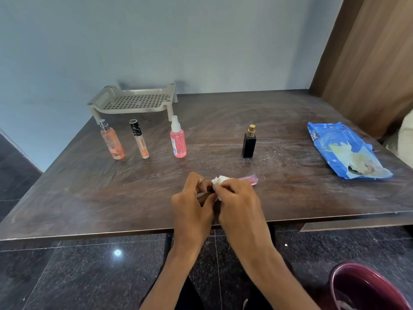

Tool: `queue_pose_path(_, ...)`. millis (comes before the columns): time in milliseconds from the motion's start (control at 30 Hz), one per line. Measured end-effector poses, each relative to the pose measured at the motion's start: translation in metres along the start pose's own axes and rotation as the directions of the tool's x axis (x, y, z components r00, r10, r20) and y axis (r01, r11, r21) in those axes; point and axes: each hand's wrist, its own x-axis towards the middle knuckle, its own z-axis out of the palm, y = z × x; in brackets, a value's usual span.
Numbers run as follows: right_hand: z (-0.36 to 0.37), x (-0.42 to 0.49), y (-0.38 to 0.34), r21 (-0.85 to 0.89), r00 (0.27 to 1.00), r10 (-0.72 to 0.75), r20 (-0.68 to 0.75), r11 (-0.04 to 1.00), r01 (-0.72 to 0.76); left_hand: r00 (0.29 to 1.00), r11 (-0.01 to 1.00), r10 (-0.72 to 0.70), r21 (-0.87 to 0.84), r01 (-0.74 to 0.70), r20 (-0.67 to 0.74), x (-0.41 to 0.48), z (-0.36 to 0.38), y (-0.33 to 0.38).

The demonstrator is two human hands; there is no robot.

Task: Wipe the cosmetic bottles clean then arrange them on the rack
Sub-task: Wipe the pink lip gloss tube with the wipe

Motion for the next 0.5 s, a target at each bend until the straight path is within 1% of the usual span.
queue_pose_path(133, -0.002, 0.005, 0.012, 0.081, 0.998, -0.006, -0.056, 0.997, 0.011, 1.0, 1.0, 0.006, 0.018, -0.006, -0.008, 0.0, 0.0, -0.001)
queue_pose_path(267, -0.017, 0.016, 0.04, -0.004, 0.991, 0.102, -0.091, 0.995, -0.102, 1.0, 1.0, 0.002, -0.03, -0.001, 0.014, 0.0, 0.002, 0.0)
queue_pose_path(333, -0.021, 0.022, 0.046, -0.036, 0.989, 0.119, -0.089, 0.992, -0.122, 1.0, 0.999, 0.006, -0.035, -0.005, 0.016, 0.001, 0.002, 0.0)
queue_pose_path(400, -0.021, 0.022, 0.041, -0.059, 0.995, 0.077, -0.071, 0.995, -0.081, 1.0, 1.0, 0.006, -0.028, -0.006, 0.023, 0.0, 0.002, 0.0)
queue_pose_path(500, -0.019, 0.013, 0.024, -0.041, 0.999, -0.006, -0.04, 0.999, 0.004, 1.0, 1.0, 0.021, -0.008, -0.021, 0.021, -0.001, 0.002, 0.002)
